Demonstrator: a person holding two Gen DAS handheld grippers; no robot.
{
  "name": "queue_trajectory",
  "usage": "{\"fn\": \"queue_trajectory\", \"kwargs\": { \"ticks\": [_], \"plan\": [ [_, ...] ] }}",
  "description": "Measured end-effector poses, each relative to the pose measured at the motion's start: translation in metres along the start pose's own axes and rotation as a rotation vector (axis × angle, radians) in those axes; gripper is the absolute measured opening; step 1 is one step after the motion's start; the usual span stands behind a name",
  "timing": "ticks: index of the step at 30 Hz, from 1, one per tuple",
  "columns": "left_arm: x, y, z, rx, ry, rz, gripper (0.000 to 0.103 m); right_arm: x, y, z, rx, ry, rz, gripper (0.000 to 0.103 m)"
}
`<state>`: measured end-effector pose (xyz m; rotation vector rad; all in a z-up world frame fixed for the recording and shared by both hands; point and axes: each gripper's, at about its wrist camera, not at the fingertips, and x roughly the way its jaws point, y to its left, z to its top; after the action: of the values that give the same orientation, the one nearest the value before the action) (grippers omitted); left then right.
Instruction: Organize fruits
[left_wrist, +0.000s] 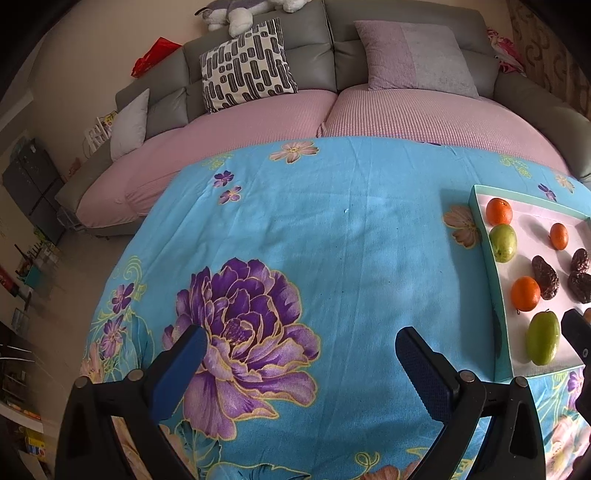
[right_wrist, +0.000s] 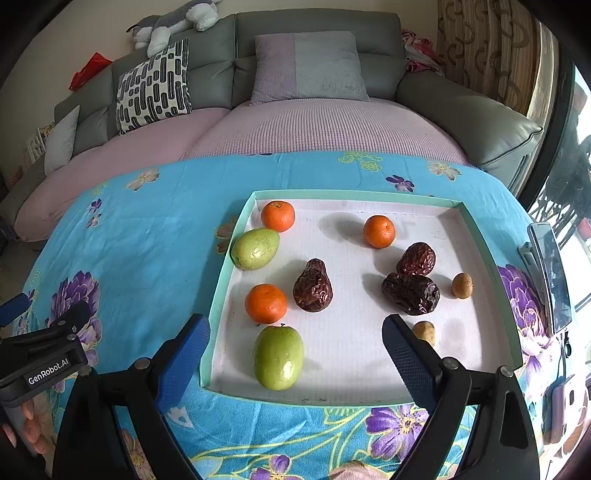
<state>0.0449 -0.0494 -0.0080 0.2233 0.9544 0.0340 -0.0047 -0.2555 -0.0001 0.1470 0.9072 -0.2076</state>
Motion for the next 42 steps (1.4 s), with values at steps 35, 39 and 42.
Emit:
{"fn": "queue_trajectory", "kwargs": {
  "ticks": [35, 39, 42],
  "plan": [
    [0.003, 0.014, 0.003, -0.024, 0.036, -0.018, 0.103, -0.004, 0.006, -0.003, -0.038, 0.005, -0.036, 0.095],
    [0.003, 0.014, 0.003, -0.025, 0.036, -0.02, 0.103, -0.004, 0.007, -0.002, -0.042, 0.004, -0.033, 0.095],
    [0.003, 0.015, 0.002, -0.025, 0.038, -0.022, 0.103, -0.004, 0.008, -0.003, -0.045, 0.004, -0.033, 0.095]
  ]
}}
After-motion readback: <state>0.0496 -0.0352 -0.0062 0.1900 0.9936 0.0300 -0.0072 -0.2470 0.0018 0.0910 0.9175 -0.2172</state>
